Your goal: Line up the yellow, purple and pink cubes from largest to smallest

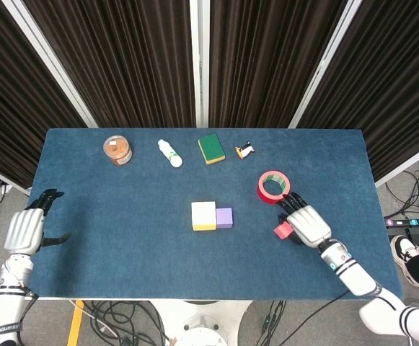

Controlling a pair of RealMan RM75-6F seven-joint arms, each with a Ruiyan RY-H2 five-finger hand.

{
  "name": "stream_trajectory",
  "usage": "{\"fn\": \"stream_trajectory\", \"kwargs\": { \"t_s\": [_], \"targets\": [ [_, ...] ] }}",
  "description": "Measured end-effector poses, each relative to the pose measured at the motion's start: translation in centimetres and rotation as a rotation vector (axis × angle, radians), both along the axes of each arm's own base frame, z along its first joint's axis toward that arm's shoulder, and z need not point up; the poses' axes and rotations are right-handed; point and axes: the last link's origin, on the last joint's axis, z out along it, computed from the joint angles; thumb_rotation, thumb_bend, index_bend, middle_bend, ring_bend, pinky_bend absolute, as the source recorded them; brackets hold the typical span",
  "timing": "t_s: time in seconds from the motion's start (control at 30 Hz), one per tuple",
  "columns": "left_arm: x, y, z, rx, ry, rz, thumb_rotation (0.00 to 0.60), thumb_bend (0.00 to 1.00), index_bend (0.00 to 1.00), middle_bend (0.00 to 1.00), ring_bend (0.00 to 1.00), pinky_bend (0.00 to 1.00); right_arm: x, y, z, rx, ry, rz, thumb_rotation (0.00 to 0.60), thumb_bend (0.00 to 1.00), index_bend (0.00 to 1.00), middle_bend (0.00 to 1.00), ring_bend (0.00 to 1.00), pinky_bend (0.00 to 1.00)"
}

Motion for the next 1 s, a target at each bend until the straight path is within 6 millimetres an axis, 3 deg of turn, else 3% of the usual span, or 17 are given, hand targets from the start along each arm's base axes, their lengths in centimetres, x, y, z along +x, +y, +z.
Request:
{"fn": "stream_trajectory", "kwargs": {
  "t_s": [0.3, 0.5, 0.7, 1.0],
  "targets": [
    [0.0, 0.0, 0.3, 0.007, 0.005, -0.008, 0.600, 0.06, 0.24, 0.24, 0.29, 0.44, 4.9, -2.4, -1.9, -0.017, -0.041, -0.096, 0.600, 0.23, 0.57, 0.12, 0.00, 0.00],
    [-0.3, -0.1, 0.3, 0.005, 0.003, -0.006, 0.600, 0.06, 0.24, 0.24, 0.29, 0.44, 8.0, -2.9, -4.1, 0.003, -0.071, -0.132, 0.600, 0.23, 0.56, 0.12, 0.00, 0.00],
    [-0.5, 0.0, 0.2, 0.004, 0.002, -0.005, 0.600, 0.06, 0.24, 0.24, 0.29, 0.44, 9.6, -3.0, -5.8, 0.026, -0.072, -0.156, 0.600, 0.23, 0.53, 0.11, 0.00, 0.00],
    [-0.7, 0.1, 0.1, 0.001, 0.000, -0.002, 0.600, 0.06, 0.24, 0.24, 0.29, 0.44, 10.4, -3.4, -7.3, 0.037, -0.072, -0.201, 0.600, 0.23, 0.49, 0.11, 0.00, 0.00]
  ]
}}
